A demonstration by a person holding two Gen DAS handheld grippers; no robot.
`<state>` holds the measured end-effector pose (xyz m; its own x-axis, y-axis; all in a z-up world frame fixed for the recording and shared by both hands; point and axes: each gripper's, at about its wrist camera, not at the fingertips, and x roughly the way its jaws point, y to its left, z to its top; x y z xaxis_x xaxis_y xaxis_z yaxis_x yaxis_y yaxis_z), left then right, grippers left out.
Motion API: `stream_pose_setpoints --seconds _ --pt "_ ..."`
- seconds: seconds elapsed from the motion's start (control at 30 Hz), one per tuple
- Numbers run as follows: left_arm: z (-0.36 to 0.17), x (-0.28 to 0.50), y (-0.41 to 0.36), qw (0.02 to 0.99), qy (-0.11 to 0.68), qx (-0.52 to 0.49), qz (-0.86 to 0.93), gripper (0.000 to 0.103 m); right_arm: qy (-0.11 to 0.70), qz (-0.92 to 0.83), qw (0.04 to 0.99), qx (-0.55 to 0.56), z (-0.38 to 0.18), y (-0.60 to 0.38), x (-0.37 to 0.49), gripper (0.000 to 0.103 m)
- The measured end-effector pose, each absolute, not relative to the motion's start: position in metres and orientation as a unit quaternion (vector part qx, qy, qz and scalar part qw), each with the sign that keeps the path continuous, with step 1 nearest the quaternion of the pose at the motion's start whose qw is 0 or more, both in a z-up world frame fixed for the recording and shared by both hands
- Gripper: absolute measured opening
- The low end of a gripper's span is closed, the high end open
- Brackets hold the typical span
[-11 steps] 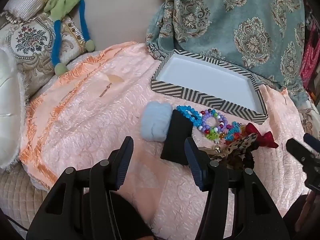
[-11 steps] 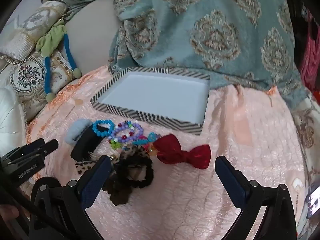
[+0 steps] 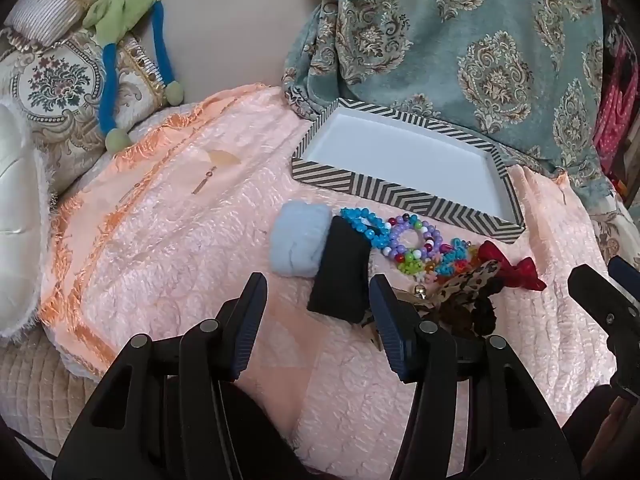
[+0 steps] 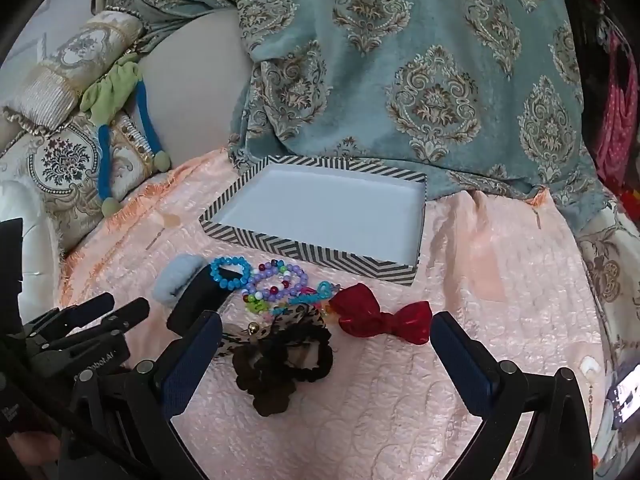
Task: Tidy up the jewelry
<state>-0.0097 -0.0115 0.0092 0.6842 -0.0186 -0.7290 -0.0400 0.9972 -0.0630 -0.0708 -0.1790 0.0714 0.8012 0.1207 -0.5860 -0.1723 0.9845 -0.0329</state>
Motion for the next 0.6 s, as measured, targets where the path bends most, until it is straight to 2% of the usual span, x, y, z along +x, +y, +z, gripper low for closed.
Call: stream_pose_setpoints --seconds 0.6 --pt "0.012 -0.009 -0.018 0.919 0.394 -0.029 0.008 0.053 0.315 0.062 0.946 -0.039 0.054 -0.203 -0.044 0.103"
